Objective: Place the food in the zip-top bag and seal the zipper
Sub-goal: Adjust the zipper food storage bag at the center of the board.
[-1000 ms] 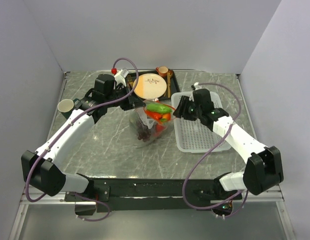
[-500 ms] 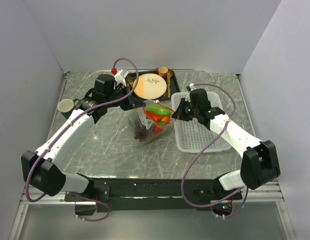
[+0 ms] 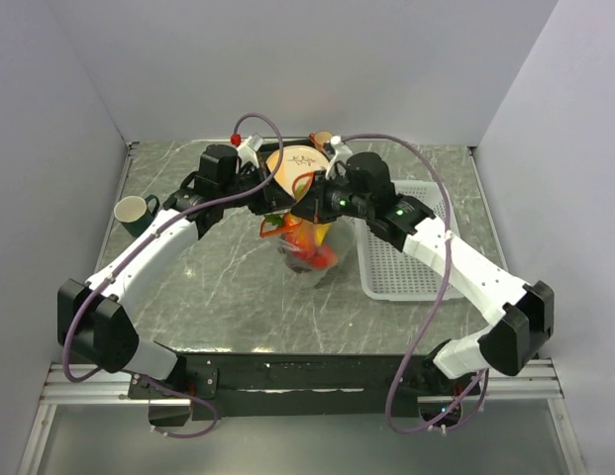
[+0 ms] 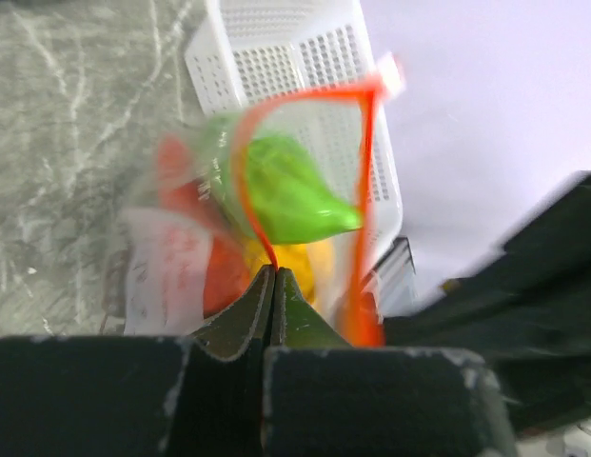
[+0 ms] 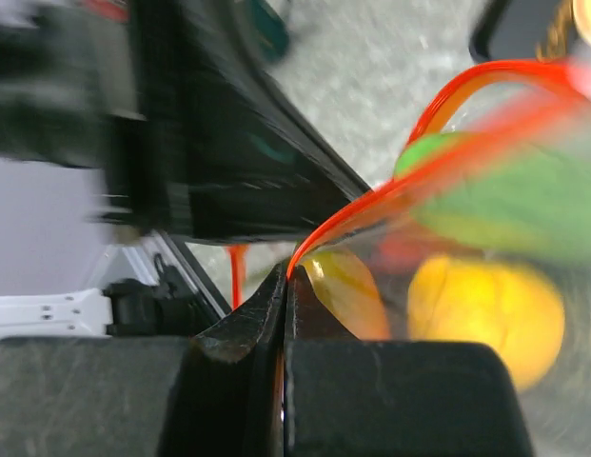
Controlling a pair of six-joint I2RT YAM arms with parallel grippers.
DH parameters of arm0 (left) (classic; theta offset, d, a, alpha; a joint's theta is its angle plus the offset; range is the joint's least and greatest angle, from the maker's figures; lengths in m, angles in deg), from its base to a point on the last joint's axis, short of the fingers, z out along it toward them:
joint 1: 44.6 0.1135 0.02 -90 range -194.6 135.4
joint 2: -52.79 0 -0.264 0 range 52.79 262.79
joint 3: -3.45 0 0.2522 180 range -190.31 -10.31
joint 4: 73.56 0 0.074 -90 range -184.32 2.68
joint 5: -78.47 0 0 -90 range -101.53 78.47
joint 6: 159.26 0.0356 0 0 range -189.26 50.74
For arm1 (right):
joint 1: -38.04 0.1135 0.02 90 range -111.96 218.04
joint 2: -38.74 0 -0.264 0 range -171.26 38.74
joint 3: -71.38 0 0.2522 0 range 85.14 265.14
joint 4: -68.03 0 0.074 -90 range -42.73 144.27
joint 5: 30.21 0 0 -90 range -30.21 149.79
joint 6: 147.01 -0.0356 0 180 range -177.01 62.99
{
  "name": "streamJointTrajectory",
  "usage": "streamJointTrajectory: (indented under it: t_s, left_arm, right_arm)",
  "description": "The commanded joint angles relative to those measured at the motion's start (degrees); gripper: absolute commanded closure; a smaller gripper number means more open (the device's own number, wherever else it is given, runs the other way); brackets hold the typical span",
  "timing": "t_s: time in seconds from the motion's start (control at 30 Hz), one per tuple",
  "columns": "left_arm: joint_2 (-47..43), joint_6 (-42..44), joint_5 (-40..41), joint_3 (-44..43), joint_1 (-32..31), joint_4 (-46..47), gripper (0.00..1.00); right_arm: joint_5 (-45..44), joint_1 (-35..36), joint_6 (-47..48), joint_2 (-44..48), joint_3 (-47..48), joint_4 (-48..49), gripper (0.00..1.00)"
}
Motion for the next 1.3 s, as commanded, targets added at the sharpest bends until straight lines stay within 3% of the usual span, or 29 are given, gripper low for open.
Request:
streamJointTrajectory:
  t_s: [0.0, 0.1, 0.33, 0.53, 0.67, 0.77, 0.87, 0.93, 1.07, 1.27]
  left_arm:
    - [-4.7, -0.9, 3.4, -0.2, 0.0, 2.8, 0.99]
    - [-7.7, -0.9, 4.8, -0.3, 1.5, 0.4, 0.99]
    - [-9.0, 2.6, 8.8, -3.0, 3.2, -7.4, 0.99]
    - [-11.9, 6.1, 14.4, -6.8, 2.9, -14.0, 0.98]
    - [-11.3, 4.6, 6.4, -8.2, 5.1, -16.6, 0.99]
    - [-14.2, 3.1, 7.2, -5.1, 4.5, -14.9, 0.99]
    - [-13.1, 6.1, 8.8, -5.6, 5.6, -21.7, 0.99]
    - [-12.8, 8.3, 8.1, -7.1, 5.7, -26.0, 0.99]
    - [-15.7, 7.6, 6.7, -2.3, 5.7, -24.4, 0.99]
    - [-15.6, 5.2, 4.0, 3.3, 5.7, -19.2, 0.99]
  right_arm:
    - [-5.5, 0.5, 0.6, -4.1, 3.4, -5.2, 1.0]
    - [-8.8, 0.5, 1.7, -6.3, 5.6, -9.8, 1.0]
    - [-16.5, 0.5, -2.4, -4.0, 2.8, -9.7, 1.0]
    - [-14.2, 0.5, -4.4, 4.8, -4.0, 0.6, 1.0]
    - [-11.2, -0.3, -2.2, 1.0, 4.3, -7.0, 1.0]
    - [-8.4, -0.9, -5.8, 2.4, 2.0, -3.0, 1.0]
    - [-0.1, -5.4, -7.9, -3.7, 8.1, -12.9, 1.0]
    - [2.6, -5.2, -8.1, -3.6, 7.9, -13.8, 1.0]
    - [3.2, -5.2, -8.9, -3.0, 2.4, -12.5, 1.0]
    - [5.1, -5.0, -8.4, -6.1, 1.6, -8.6, 0.98]
